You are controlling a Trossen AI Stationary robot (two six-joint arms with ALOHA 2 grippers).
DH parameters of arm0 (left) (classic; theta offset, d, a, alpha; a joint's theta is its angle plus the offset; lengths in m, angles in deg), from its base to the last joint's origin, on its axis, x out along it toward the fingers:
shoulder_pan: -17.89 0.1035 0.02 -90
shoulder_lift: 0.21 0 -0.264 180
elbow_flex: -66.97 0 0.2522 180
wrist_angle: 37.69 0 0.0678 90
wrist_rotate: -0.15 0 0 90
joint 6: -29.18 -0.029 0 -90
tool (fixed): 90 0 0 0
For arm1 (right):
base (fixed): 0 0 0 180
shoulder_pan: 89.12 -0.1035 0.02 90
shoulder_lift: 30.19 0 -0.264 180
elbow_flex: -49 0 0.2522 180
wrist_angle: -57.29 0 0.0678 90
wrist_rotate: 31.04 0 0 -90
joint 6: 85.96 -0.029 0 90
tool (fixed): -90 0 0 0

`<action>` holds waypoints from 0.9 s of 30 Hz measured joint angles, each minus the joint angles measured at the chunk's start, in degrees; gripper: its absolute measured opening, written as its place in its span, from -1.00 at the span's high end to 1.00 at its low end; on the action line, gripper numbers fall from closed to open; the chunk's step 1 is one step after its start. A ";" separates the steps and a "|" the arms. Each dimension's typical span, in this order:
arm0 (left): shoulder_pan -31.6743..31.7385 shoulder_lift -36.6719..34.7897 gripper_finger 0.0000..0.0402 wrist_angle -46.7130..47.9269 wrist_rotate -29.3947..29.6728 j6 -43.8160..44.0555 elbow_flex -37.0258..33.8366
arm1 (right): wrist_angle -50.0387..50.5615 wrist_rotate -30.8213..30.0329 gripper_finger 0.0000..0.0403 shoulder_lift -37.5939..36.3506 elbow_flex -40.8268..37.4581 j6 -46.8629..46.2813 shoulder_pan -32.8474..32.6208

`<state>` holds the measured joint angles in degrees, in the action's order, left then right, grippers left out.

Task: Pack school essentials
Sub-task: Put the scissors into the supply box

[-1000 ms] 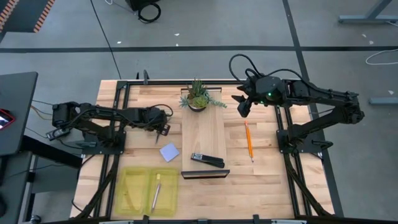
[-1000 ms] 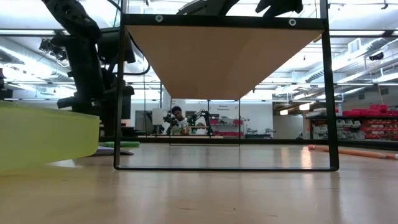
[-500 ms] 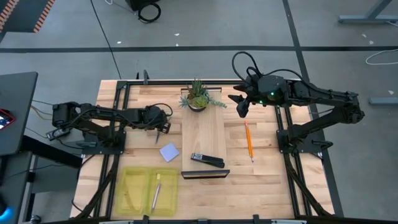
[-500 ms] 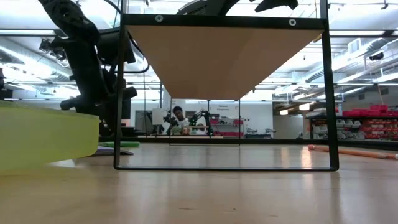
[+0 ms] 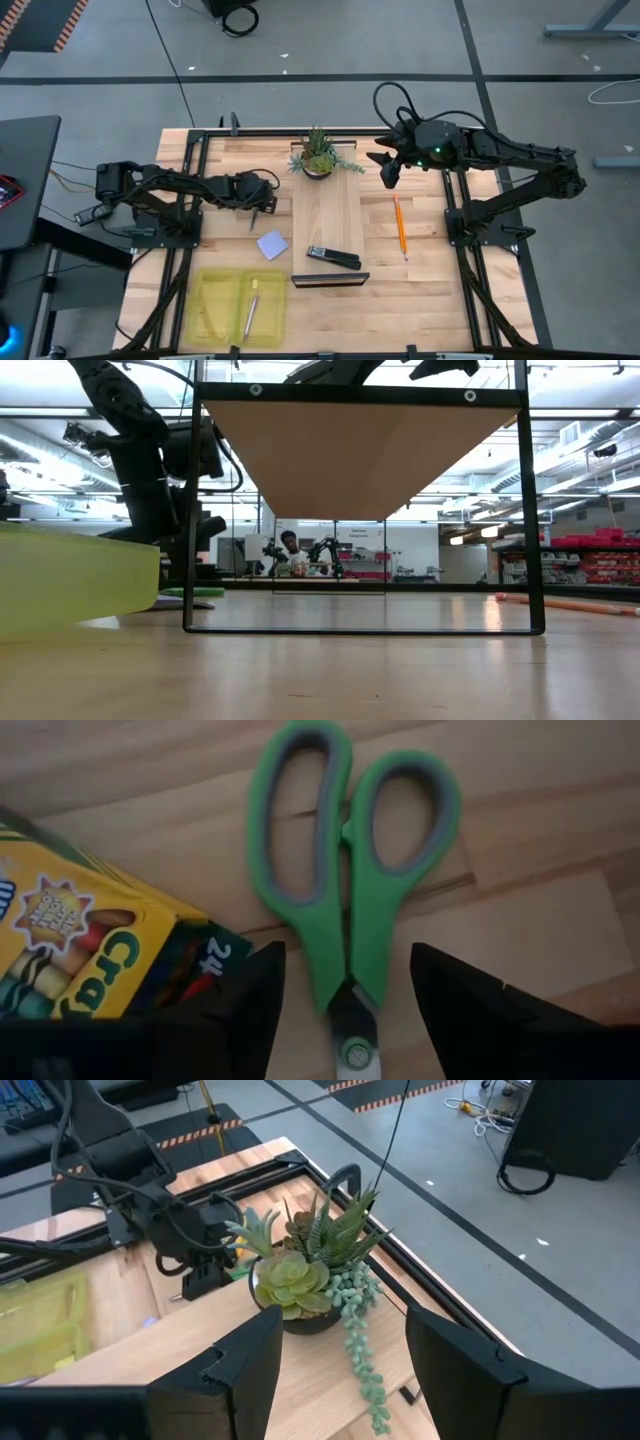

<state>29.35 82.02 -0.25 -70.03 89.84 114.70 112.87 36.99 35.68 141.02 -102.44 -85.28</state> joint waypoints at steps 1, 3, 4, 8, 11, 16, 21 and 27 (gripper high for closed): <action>0.00 0.00 -0.09 0.02 0.08 0.00 0.00 | 0.00 -0.01 -0.09 -0.01 0.00 0.12 0.00; 0.18 0.10 -0.04 -0.01 0.09 -0.06 0.00 | 0.00 -0.01 -0.09 -0.01 0.00 0.63 0.00; 0.29 0.49 -0.02 -0.23 0.11 -0.04 0.00 | 0.00 0.00 -0.09 -0.01 0.00 0.79 0.00; 0.84 2.47 0.04 -1.24 0.08 -0.76 0.11 | 0.00 -0.01 -0.09 -0.01 0.00 0.84 0.00; 1.17 3.66 0.05 -2.28 -0.09 -1.32 0.18 | 0.00 -0.01 -0.09 -0.01 0.00 0.62 0.00; 1.29 3.87 0.08 -2.58 -0.41 -1.49 0.21 | 0.04 -0.01 -0.09 -0.01 0.00 0.84 0.00; 1.29 3.89 0.18 -2.54 -1.13 -2.90 0.20 | 0.04 -0.01 -0.09 -0.01 0.00 1.30 0.00; 1.27 3.91 0.31 -2.56 -1.46 -2.85 0.17 | 0.02 -0.01 -0.09 -0.01 0.00 1.27 0.00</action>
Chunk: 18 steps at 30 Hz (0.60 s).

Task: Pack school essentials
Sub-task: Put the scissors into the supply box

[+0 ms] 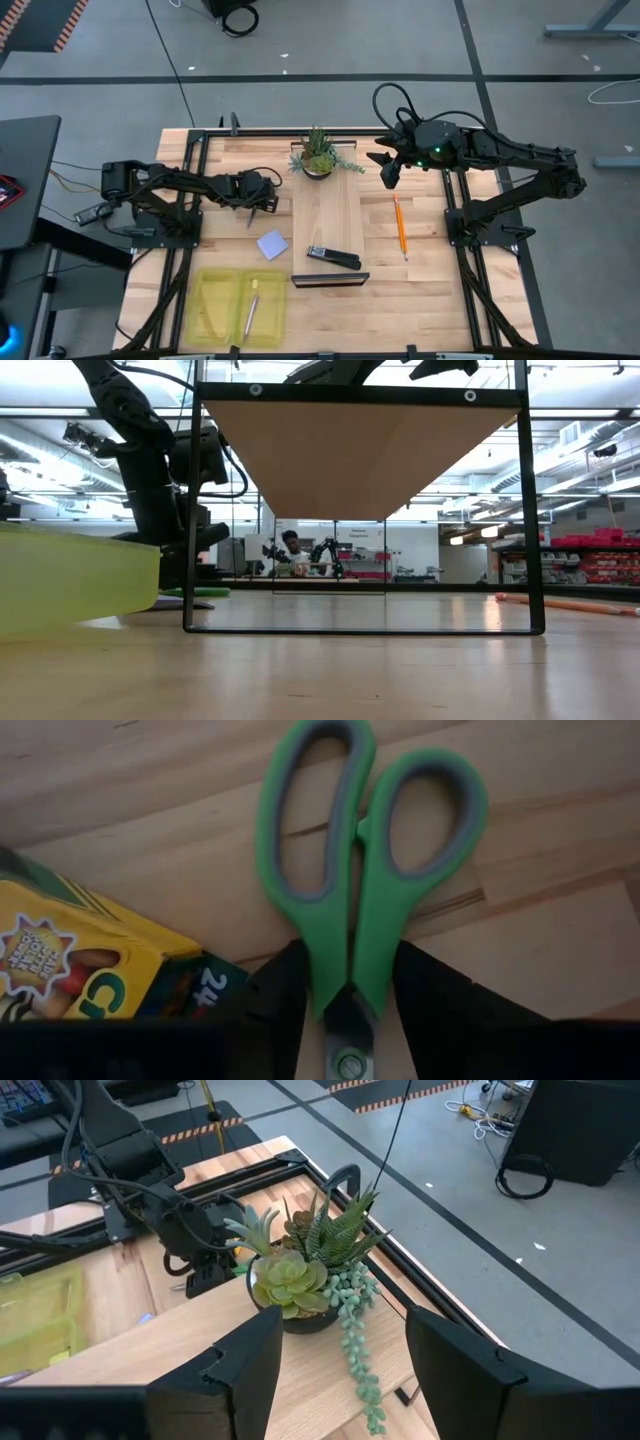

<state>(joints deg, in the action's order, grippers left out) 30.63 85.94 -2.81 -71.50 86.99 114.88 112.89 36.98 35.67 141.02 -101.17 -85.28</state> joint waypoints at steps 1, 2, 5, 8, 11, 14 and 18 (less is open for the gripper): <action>-0.04 0.00 0.32 0.02 -0.02 0.02 -0.02 | 0.00 0.00 -0.09 0.00 0.00 -0.04 0.00; -0.14 0.00 0.34 0.06 -0.06 0.03 -0.02 | 0.00 0.00 -0.09 0.00 0.00 -0.06 0.00; -0.56 0.04 0.36 0.26 -0.10 0.07 -0.04 | -0.02 0.00 -0.09 0.00 0.00 -0.25 0.00; -0.66 0.07 0.37 0.34 -0.10 0.07 -0.04 | -0.02 0.00 -0.09 0.00 0.00 -0.65 0.00; -0.55 0.04 0.38 0.40 -0.22 0.07 -0.07 | -0.02 0.00 -0.09 0.00 0.00 -0.64 0.00; -0.51 -0.49 0.38 0.54 -0.56 0.05 0.03 | -0.02 0.00 -0.09 0.00 0.00 -0.62 0.00; -0.30 -1.14 0.38 2.15 -1.77 -0.96 1.22 | -0.02 0.00 -0.09 -0.02 0.00 -0.62 0.01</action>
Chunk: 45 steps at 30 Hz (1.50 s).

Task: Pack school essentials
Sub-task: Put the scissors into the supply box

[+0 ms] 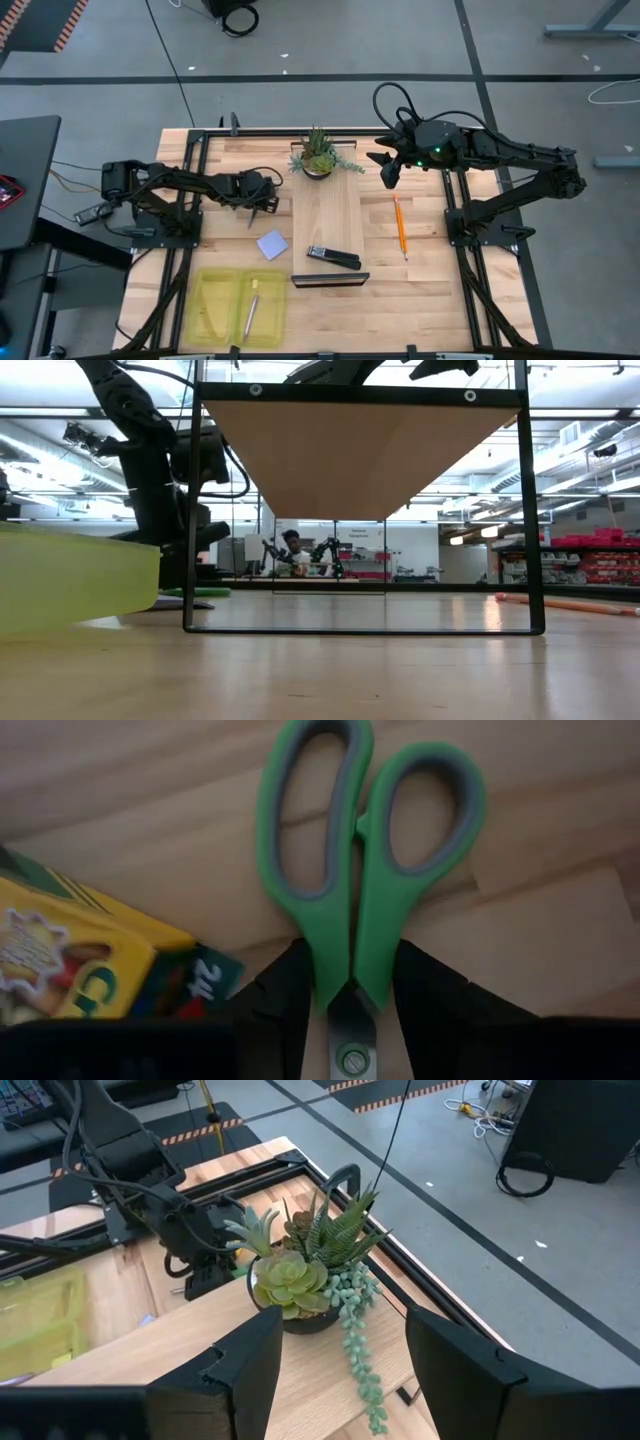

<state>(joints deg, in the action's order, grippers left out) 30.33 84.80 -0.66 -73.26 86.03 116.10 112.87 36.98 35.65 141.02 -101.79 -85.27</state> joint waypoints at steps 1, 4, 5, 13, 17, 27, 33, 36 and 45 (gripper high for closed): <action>0.14 -0.02 0.38 0.30 -0.52 -0.25 0.30 | 0.02 0.00 -0.09 0.00 0.00 0.07 0.00; 0.38 -0.02 0.39 1.62 -1.52 -0.50 1.48 | 0.02 0.00 -0.09 0.00 0.00 0.47 0.01; 0.45 -0.02 0.39 1.87 -1.31 -0.52 1.81 | 0.02 0.00 -0.09 0.00 0.00 0.62 0.01; 0.47 -0.12 0.39 5.72 -1.28 -1.00 4.07 | 0.19 0.00 -0.09 0.00 -0.02 0.63 0.01; -0.17 -0.17 0.39 8.06 -1.82 -1.13 5.70 | 0.21 -0.02 -0.09 0.00 -0.02 0.63 0.01; -5.58 -3.14 0.39 12.90 -1.32 2.48 7.87 | 0.68 -0.02 -0.09 0.00 -0.02 -0.40 -0.01; -9.88 -9.30 0.39 15.81 0.98 8.64 7.85 | 0.17 -0.23 -0.09 0.00 -0.04 -0.66 -0.01; -12.27 -12.56 0.39 16.21 1.70 11.91 7.85 | -0.08 -0.24 -0.09 0.00 -0.04 -0.65 -0.01; -23.53 -17.31 0.39 15.88 -0.85 24.05 7.87 | 0.25 -0.26 -0.09 0.00 -0.04 0.81 0.17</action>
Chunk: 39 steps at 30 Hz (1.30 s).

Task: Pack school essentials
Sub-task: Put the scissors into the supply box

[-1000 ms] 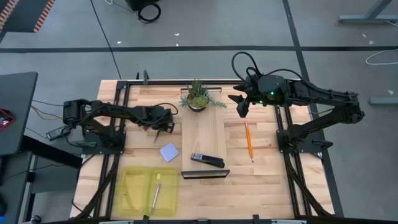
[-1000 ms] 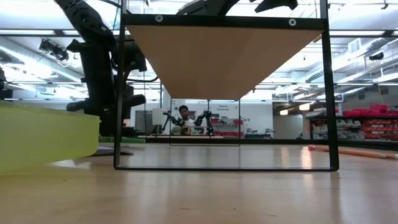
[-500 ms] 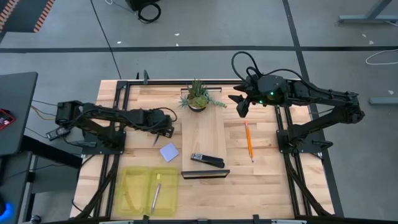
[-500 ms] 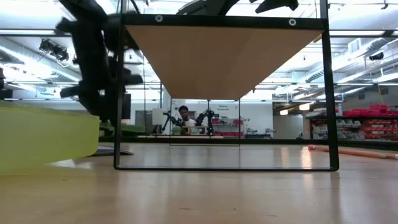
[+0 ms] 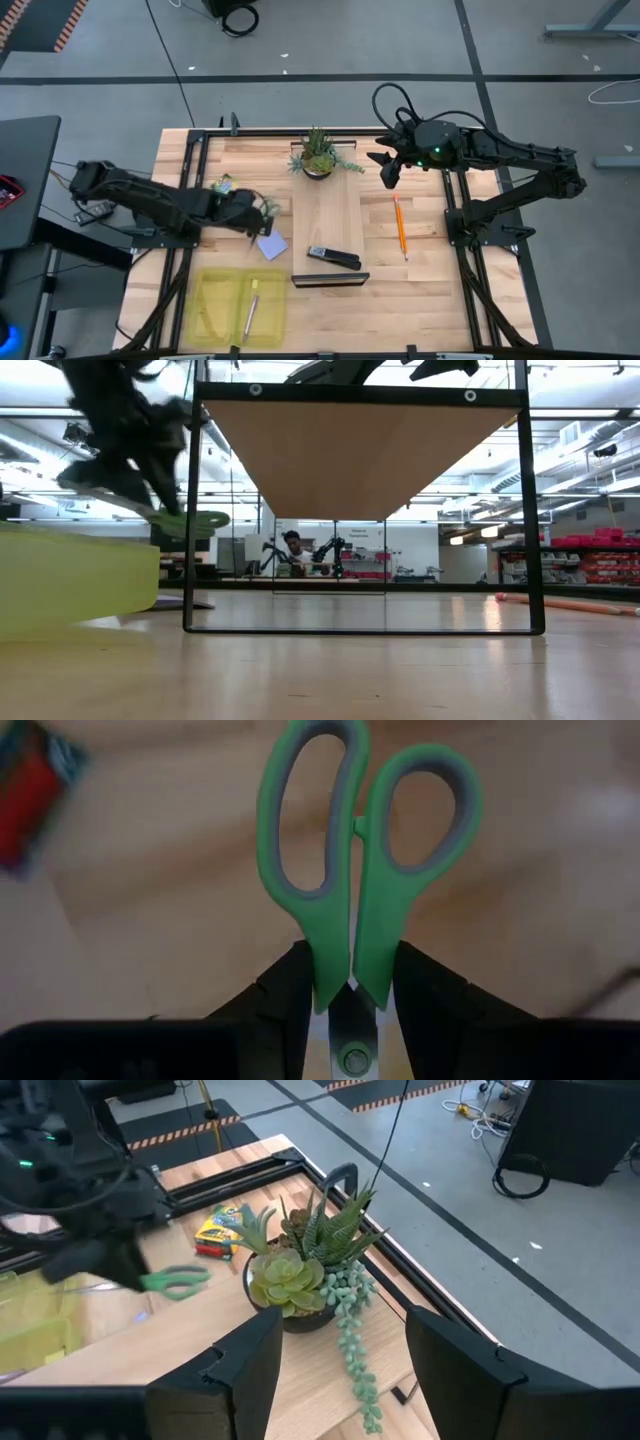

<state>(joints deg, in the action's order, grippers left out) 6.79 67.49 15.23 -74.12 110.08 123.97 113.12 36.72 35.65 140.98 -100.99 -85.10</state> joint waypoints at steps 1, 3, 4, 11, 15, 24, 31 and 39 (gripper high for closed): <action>-1.55 -0.10 0.39 0.00 -0.68 1.65 0.00 | 0.05 0.00 -0.09 0.00 0.00 0.02 0.01; -4.94 -0.04 0.39 -0.84 -2.61 5.61 0.00 | 0.13 -0.02 -0.09 -0.02 0.00 0.02 0.02; -6.66 -0.04 0.39 -1.44 -3.72 7.28 0.00 | 0.24 -0.02 -0.09 -0.02 0.00 0.02 0.03; -17.62 0.00 0.39 -7.21 -5.88 20.07 0.00 | -0.17 -0.02 -0.09 -0.02 0.00 -0.02 0.05; -22.69 0.02 0.39 -8.72 -6.29 26.08 0.00 | -0.61 -0.02 -0.09 -0.02 0.00 0.01 0.05; -30.94 0.91 0.39 -14.92 -6.21 37.18 0.00 | -0.63 0.00 -0.09 -0.02 0.00 0.26 0.04; -34.31 6.98 0.39 -14.41 -5.98 40.71 4.90 | 0.60 0.00 -0.09 0.00 0.00 0.26 0.03; -34.92 17.04 0.39 3.41 -3.99 43.03 17.26 | 0.21 0.24 -0.09 0.00 0.00 -0.26 -0.08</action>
<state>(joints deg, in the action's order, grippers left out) -28.13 84.53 18.64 -78.11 153.11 141.23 113.33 36.96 35.65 140.98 -101.25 -85.17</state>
